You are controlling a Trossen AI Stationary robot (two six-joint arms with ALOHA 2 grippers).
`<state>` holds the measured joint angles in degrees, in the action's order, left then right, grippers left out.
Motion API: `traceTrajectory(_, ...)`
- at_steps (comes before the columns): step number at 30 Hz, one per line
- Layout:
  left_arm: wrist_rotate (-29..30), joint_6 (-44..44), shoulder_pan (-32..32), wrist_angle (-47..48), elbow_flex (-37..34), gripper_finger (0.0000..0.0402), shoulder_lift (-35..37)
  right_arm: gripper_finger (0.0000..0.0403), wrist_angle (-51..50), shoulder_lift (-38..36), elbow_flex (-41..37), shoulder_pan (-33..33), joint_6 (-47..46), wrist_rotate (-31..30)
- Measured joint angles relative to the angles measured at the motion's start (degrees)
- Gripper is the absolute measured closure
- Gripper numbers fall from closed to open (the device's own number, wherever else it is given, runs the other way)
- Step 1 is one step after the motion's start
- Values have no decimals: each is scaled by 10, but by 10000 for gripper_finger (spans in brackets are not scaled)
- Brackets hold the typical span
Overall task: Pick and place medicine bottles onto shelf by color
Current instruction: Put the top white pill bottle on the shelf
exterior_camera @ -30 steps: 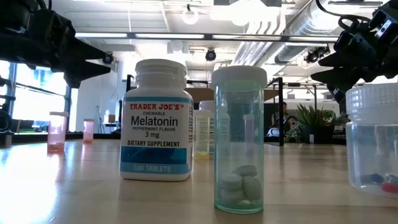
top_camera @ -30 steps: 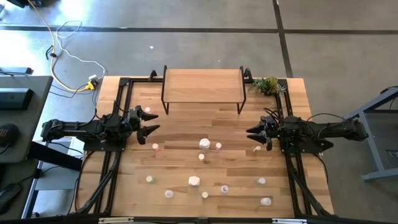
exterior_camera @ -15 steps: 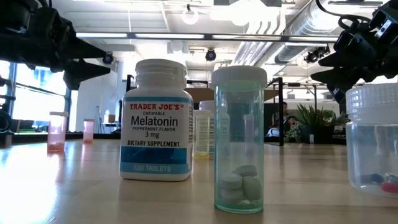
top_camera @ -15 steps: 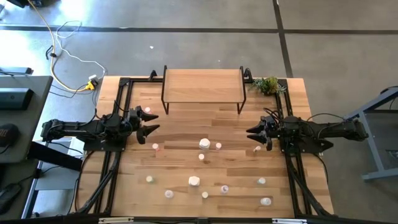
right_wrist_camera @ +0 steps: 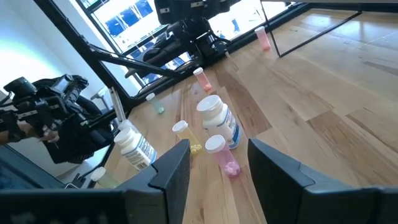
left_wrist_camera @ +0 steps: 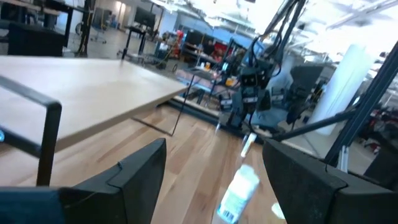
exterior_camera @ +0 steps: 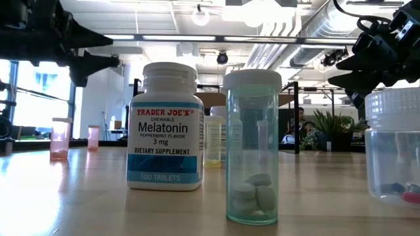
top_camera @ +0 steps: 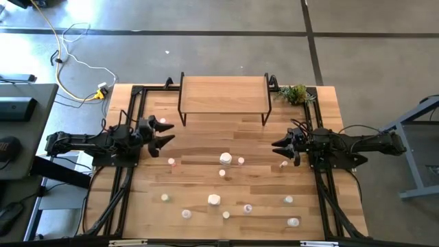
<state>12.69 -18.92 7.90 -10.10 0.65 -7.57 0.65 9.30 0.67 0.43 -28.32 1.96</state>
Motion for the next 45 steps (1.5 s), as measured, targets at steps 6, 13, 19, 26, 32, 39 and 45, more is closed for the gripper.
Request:
traceTrajectory(6,0,0,0,-17,0,145,0,249,0,0,0,0,0,0)
traceTrajectory(13,4,-21,0,-90,0,145,0,249,0,0,0,0,-1,0)
traceTrajectory(19,52,-25,0,-136,0,145,0,249,0,0,0,0,-2,0)
traceTrajectory(26,60,-68,-1,-166,0,145,0,249,0,0,0,0,-2,0)
traceTrajectory(32,44,-50,-1,-249,0,145,0,249,0,0,0,0,-2,0)
traceTrajectory(39,42,-94,-1,-272,33,145,-5,249,0,0,0,0,-2,0)
traceTrajectory(45,19,-71,-1,-252,87,142,-45,249,0,0,0,0,-2,0)
